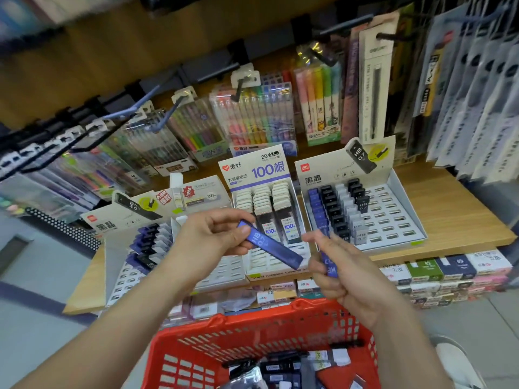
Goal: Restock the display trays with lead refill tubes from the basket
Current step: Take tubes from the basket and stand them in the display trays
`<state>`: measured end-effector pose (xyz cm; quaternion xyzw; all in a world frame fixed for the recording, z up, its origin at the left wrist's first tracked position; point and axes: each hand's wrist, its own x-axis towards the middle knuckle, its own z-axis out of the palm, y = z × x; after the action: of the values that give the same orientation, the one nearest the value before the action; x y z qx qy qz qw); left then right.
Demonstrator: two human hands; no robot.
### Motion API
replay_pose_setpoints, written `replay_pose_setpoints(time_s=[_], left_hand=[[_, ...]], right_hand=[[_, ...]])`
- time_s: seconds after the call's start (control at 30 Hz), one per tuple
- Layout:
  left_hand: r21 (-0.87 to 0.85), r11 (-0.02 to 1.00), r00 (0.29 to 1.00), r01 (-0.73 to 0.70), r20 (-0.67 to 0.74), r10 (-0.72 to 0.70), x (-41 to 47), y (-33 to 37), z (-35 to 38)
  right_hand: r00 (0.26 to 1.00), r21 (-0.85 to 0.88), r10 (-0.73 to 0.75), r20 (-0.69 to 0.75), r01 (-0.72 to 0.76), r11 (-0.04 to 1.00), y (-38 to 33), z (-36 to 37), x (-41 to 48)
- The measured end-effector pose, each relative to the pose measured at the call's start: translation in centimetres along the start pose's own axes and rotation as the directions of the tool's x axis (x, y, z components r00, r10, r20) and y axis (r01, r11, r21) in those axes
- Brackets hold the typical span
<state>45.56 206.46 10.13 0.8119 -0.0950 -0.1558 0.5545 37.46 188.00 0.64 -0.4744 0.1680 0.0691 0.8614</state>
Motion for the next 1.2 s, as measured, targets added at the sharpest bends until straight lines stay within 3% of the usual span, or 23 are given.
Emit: replay_pose_setpoints(time_s=[0.13, 0.27, 0.4, 0.53, 0.67, 0.9, 1.2], left_hand=[[0.156, 0.987, 0.986, -0.025, -0.160, 0.051, -0.4, -0.3, -6.5], [0.325, 0.946, 0.944, -0.017, -0.307, 0.122, -0.9, -2.2, -13.6], [0.463, 0.886, 0.920, 0.031, -0.360, 0.156, -1.1, -5.5, -18.3], [0.695, 0.718, 0.935, 0.024, -0.270, 0.231, -0.7, -8.1, -20.3], [0.793, 0.607, 0.948, 0.046, -0.227, 0.224, -0.3, -9.6, -21.4], [0.861, 0.509, 0.956, -0.015, -0.136, 0.258, 0.1, -11.8, -21.0], [0.916, 0.391, 0.951, -0.086, -0.042, 0.308, 0.5, -12.8, -21.8]], right_hand=[[0.998, 0.062, 0.014, -0.053, -0.010, 0.998, 0.7, 2.0, 0.9], [0.999, -0.051, -0.024, -0.036, 0.022, 0.998, 1.8, 5.2, 1.5], [0.999, -0.166, -0.036, 0.001, 0.036, 0.985, 3.0, 8.8, 2.1], [0.998, -0.252, -0.016, 0.054, 0.029, 0.967, 4.5, 11.6, 2.5], [0.995, -0.296, -0.083, 0.052, 0.095, 0.950, 6.0, 13.5, 2.6], [0.997, -0.270, -0.067, -0.029, 0.057, 0.961, 8.6, 14.1, 3.4], [1.000, -0.206, -0.011, -0.008, 0.009, 0.978, 8.7, 14.3, 3.3]])
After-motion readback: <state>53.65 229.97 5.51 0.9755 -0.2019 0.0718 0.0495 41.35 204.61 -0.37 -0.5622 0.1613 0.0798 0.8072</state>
